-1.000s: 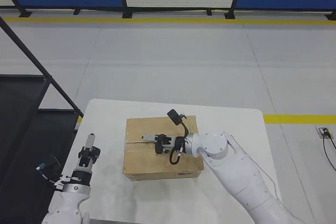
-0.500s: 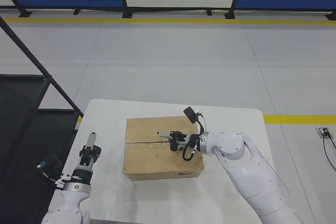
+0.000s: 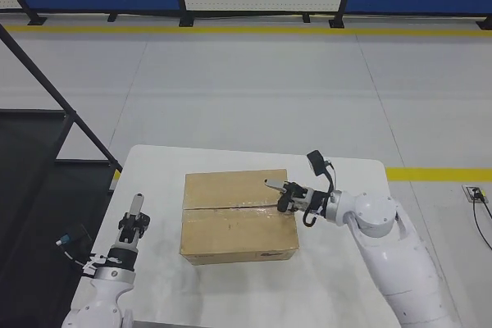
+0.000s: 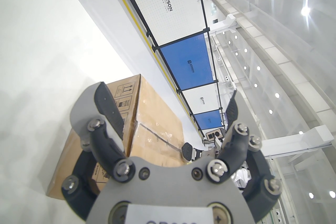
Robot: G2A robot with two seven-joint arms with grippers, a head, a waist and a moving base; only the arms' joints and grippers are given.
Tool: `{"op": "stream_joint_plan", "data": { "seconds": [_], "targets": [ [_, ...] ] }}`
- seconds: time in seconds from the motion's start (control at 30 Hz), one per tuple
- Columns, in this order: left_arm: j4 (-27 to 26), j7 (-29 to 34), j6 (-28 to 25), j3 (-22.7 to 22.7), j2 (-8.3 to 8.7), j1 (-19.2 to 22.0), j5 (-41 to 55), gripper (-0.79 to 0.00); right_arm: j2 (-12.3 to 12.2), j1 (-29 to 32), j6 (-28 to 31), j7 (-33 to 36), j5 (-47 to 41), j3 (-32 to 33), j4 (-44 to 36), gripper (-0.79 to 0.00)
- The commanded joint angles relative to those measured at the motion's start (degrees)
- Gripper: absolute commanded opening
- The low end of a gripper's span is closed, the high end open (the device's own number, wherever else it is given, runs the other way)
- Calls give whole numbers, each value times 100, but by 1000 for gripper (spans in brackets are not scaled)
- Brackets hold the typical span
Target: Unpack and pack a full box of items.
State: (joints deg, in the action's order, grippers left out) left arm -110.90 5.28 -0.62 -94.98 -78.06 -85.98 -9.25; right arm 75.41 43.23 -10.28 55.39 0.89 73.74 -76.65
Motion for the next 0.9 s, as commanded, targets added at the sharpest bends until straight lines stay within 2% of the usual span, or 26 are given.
{"op": "stream_joint_plan", "data": {
  "seconds": [0.0, 0.27, 0.63, 0.87],
  "targets": [
    [-5, -5, 5, 1, 3, -1, -10, 0, -32, 55, 27, 9, -54, 127, 13, 0],
    [-56, 11, 62, 40, 15, 12, -82, 0, -150, 238, 179, 66, -303, 523, 82, 0],
    [-55, -12, 70, 52, 27, 10, -72, 0, -271, 399, 134, 133, -307, 659, 19, 0],
    [-45, -36, 41, 38, 34, -17, -38, 0, -293, 713, 647, -214, -648, 730, -509, 0]
  ]
}}
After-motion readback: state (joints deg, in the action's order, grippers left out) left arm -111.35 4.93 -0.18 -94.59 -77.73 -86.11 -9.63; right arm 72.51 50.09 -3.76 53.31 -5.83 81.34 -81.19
